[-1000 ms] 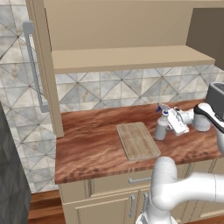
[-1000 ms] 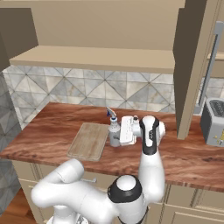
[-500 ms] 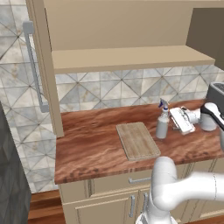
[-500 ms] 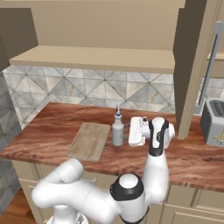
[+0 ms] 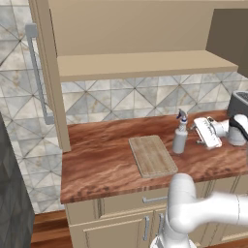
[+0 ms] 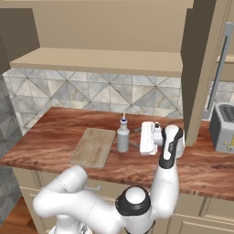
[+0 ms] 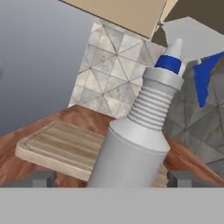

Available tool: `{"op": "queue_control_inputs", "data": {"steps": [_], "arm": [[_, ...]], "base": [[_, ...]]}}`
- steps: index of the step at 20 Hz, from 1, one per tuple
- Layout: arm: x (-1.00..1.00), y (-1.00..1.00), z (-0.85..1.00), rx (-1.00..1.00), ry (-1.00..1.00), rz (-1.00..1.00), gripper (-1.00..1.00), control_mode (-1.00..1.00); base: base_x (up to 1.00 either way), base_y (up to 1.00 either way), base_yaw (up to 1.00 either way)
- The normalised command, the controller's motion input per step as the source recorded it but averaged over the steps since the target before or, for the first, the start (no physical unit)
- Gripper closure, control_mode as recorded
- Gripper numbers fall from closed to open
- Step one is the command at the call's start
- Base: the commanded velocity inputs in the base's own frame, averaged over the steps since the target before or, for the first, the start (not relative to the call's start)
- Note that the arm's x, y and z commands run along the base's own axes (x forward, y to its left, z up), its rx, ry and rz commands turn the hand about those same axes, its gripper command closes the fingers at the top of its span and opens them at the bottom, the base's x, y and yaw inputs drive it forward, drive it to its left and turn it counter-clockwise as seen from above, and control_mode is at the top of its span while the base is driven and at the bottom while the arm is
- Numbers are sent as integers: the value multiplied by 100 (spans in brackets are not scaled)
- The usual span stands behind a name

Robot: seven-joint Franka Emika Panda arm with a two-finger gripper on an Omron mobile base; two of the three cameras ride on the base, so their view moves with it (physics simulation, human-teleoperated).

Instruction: Grab the spray bottle from the cabinet, then place it next to the cutting board for sanitizing. Then grab the dish brush from the countertop next to the sink and place it next to the cutting board.

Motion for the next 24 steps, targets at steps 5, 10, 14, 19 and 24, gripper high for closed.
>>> {"op": "queue_control_inputs", "data": {"steps": [5,10,14,19,24], "arm": [[-69,0,18,0,-6,-14,-100,-100],[-96,29,28,0,12,-32,-100,-100],[-72,42,34,0,23,-42,-100,-100],[-69,48,47,0,17,-42,-100,-100],[-66,7,95,0,22,-35,-100,-100]], "base": [[0,0,0],[0,0,0],[0,0,0],[0,0,0],[0,0,0]]}}
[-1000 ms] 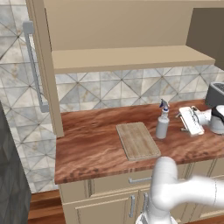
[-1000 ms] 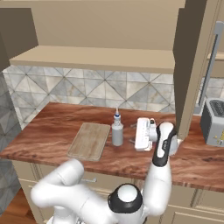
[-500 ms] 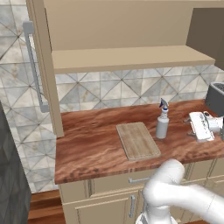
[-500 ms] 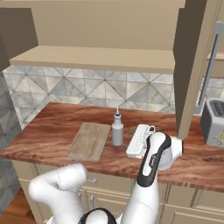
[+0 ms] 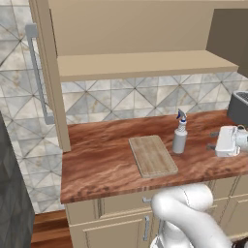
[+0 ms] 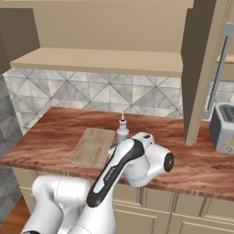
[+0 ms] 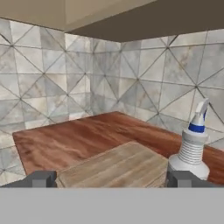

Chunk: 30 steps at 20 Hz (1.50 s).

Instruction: Grab the spray bottle from the cabinet, then place it next to the cutting board for sanitizing. Then grab the dish brush from the countertop next to the sink and place it next to the cutting board.

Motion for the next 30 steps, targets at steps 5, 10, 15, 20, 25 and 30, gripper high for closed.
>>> {"op": "queue_control_inputs", "data": {"steps": [5,10,15,20,25,30], "arm": [[-57,0,100,-1,43,-24,-100,-100],[-41,12,96,-7,60,-19,-100,-100],[-37,30,55,-13,54,-23,-100,-100],[-19,61,-5,-3,2,-28,-100,-100],[0,62,-25,-13,-5,-20,-100,-100],[0,56,-14,-15,-23,-19,-100,-100]], "base": [[0,0,0],[0,0,0],[0,0,0],[0,0,0],[0,0,0],[0,0,0]]}}
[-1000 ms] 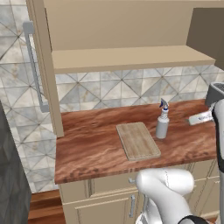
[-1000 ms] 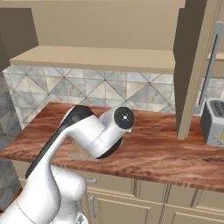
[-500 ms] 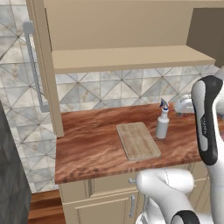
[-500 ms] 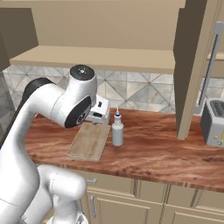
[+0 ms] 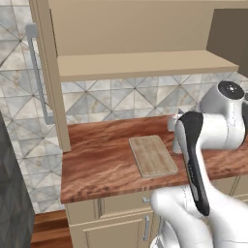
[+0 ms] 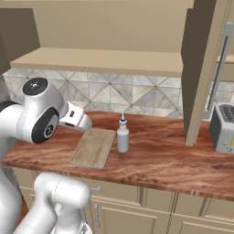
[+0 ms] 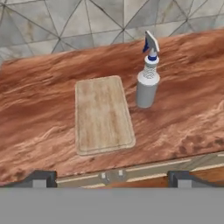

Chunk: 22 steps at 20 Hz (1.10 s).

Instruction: Grab the spray bottle from the cabinet, then place it next to the cutting board for sanitizing. Then grab the dish brush from the countertop next to the sink and place it next to the cutting board.

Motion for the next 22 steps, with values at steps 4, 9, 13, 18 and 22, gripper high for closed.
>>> {"op": "queue_control_inputs", "data": {"steps": [4,9,13,18,22], "arm": [[-9,44,0,-13,-27,-21,-100,-100],[-45,24,1,-6,-31,-13,-100,-100],[-25,0,1,0,-10,0,-100,100],[0,0,0,0,0,0,-100,100],[0,0,0,0,0,0,-100,100]], "base": [[0,0,0],[0,0,0],[-75,0,0],[-100,-28,0],[-86,-97,4]]}}
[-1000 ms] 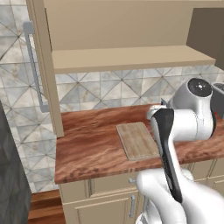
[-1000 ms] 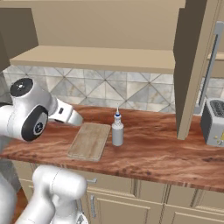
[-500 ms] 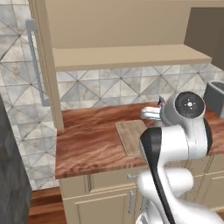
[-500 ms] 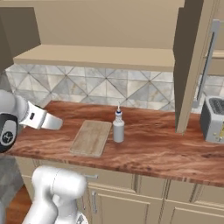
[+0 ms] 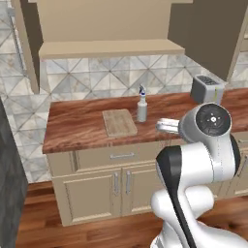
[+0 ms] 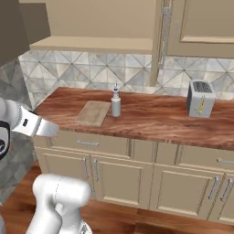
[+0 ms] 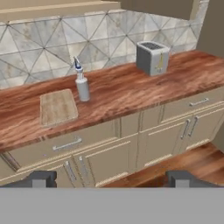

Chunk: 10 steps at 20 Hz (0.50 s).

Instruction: Grab the spray bottle from the cabinet, then place it next to the cutting board for sanitizing. Then grab the dish brush from the countertop next to the sink and place it next to the cutting board.

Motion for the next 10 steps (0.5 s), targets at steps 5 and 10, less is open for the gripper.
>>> {"op": "queue_control_inputs", "data": {"steps": [5,10], "arm": [[0,0,0,0,0,0,-100,100],[0,0,0,0,0,0,-100,100]], "base": [[-5,-100,3],[35,-100,-12]]}}
